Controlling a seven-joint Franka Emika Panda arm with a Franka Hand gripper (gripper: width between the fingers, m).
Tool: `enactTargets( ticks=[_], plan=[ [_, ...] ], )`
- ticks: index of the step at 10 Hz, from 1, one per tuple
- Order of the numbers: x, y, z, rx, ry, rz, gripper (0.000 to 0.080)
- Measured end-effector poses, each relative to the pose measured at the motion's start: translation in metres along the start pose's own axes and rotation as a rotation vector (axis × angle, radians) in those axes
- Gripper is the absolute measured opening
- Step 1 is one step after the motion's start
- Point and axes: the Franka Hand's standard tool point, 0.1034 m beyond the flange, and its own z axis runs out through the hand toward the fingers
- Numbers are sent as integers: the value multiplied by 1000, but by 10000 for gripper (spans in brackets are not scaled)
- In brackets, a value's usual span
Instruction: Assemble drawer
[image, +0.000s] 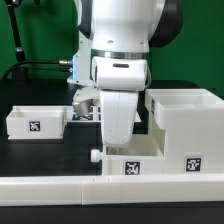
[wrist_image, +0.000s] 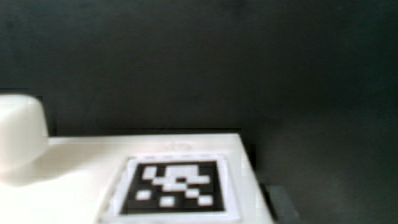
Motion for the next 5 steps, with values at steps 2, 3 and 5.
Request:
enactTargets(
  ticks=[2, 3, 5],
  plan=[
    [0, 0, 0, 0, -1, -4, 42],
    [0, 0, 0, 0, -1, -6, 42],
    [-1, 0, 0, 0, -1, -3, 42]
  ],
)
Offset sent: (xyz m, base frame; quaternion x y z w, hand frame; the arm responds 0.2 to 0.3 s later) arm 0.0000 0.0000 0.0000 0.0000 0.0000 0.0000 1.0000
